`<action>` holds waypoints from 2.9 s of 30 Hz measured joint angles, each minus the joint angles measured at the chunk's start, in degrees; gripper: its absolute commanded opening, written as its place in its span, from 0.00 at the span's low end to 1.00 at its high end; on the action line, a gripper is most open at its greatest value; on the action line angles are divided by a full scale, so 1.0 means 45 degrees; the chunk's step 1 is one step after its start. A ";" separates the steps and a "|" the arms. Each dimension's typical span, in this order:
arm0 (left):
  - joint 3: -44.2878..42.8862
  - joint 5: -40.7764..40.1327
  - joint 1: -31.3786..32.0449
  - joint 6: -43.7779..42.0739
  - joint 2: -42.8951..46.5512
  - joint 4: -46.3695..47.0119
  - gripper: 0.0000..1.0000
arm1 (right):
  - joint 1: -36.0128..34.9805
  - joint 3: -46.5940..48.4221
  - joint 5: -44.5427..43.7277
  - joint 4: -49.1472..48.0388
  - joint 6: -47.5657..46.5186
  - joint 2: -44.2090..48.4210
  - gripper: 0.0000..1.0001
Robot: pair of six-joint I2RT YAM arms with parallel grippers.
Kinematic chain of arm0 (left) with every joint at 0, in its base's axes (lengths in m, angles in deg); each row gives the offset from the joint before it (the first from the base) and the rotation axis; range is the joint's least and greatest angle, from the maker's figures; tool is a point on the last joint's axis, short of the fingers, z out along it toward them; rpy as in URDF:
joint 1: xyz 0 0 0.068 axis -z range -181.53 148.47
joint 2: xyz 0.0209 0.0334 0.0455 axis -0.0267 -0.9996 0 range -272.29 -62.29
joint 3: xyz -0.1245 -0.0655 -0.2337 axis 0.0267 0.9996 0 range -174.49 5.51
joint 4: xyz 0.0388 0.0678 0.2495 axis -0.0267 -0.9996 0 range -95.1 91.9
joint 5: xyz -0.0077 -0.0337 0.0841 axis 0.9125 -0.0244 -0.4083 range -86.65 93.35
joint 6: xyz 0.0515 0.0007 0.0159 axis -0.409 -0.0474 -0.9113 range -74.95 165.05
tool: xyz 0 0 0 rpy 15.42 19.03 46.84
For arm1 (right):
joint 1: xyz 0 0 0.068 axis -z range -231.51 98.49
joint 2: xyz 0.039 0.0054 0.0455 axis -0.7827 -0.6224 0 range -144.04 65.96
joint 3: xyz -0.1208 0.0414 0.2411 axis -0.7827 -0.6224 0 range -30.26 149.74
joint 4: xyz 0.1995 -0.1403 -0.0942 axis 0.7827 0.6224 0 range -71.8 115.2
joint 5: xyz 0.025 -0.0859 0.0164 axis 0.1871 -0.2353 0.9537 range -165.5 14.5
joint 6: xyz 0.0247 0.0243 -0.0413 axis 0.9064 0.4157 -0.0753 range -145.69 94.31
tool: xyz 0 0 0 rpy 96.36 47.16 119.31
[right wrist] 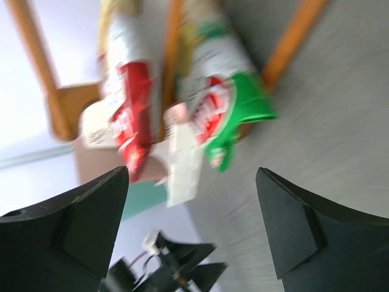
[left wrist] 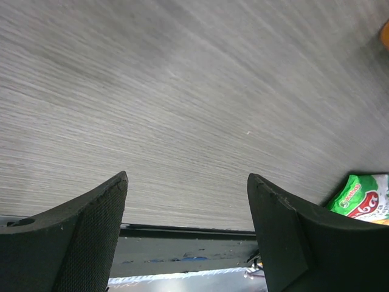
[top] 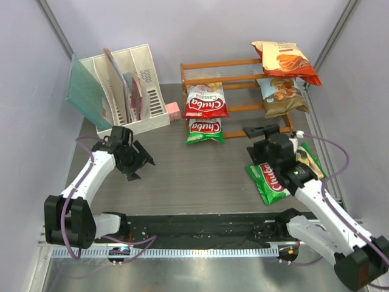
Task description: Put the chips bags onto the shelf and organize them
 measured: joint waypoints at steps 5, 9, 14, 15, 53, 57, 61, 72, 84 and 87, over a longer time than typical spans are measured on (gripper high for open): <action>0.0874 0.0291 0.0000 -0.0010 -0.0039 0.0369 0.78 | 0.0957 -0.0656 -0.0894 0.4129 -0.0476 0.2166 0.91; 0.0884 0.0447 0.0000 -0.0277 -0.0408 0.0583 0.78 | 0.1481 -0.0505 -0.1783 0.6591 -0.1005 0.2846 0.91; 0.0282 0.0714 0.0000 -0.0680 -0.1418 0.0695 0.78 | 0.1899 0.0733 -0.2895 0.9228 -0.1608 0.1899 0.91; 0.0117 0.0753 0.0000 -0.0758 -0.1545 0.0714 0.78 | 0.2001 0.0874 -0.3065 0.9617 -0.1651 0.1729 0.92; -0.0097 0.3376 0.0000 -0.1962 -0.3390 0.2322 0.69 | 1.0627 -0.1603 0.0690 0.7057 -0.8179 -0.1734 0.58; -0.0316 0.3662 0.0000 -0.1948 -0.3526 0.2511 0.59 | 1.0462 -0.1919 0.1073 0.6698 -0.8257 -0.1569 0.22; -0.0573 0.3779 0.0000 -0.1962 -0.3565 0.2448 0.50 | 1.0399 -0.2263 0.1413 0.6761 -0.8170 -0.1549 0.14; -0.1224 0.3944 0.0000 -0.2050 -0.3585 0.2307 0.00 | 0.9758 -0.2278 0.1564 0.6965 -0.8102 -0.0758 0.01; -0.1593 0.3949 0.0000 -0.2050 -0.3949 0.2113 0.00 | 0.8762 -0.1894 0.2832 0.7232 -0.7932 -0.0529 0.01; -0.1598 0.3959 0.0000 -0.2064 -0.4046 0.2123 0.00 | 0.7728 -0.1389 0.2968 0.7407 -0.7946 -0.0763 0.01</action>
